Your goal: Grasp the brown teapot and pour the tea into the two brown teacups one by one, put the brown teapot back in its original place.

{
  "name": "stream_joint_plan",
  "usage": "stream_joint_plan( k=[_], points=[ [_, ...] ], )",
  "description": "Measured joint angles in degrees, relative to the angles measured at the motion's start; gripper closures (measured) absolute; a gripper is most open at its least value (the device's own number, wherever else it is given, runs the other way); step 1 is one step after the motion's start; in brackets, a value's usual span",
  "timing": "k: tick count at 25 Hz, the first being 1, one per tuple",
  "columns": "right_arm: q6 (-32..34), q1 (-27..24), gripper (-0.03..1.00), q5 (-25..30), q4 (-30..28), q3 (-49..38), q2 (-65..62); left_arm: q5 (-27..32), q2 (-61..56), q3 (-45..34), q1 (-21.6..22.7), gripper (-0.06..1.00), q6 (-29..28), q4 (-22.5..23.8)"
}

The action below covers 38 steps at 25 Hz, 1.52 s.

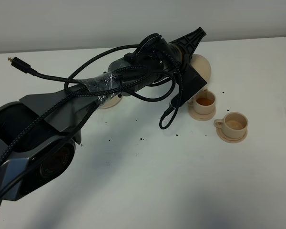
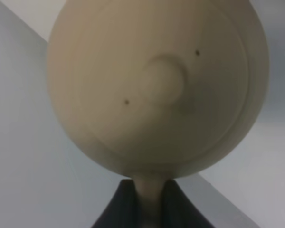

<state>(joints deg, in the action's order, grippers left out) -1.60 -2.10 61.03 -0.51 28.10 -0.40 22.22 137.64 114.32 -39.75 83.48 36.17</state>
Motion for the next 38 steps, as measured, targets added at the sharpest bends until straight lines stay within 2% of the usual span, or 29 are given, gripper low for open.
stream_joint_plan(
  k=[38],
  points=[
    [0.0, 0.0, 0.72, 0.0, 0.0, 0.0, 0.0, -2.2, 0.0, 0.0, 0.0, 0.79, 1.6, 3.2]
  ],
)
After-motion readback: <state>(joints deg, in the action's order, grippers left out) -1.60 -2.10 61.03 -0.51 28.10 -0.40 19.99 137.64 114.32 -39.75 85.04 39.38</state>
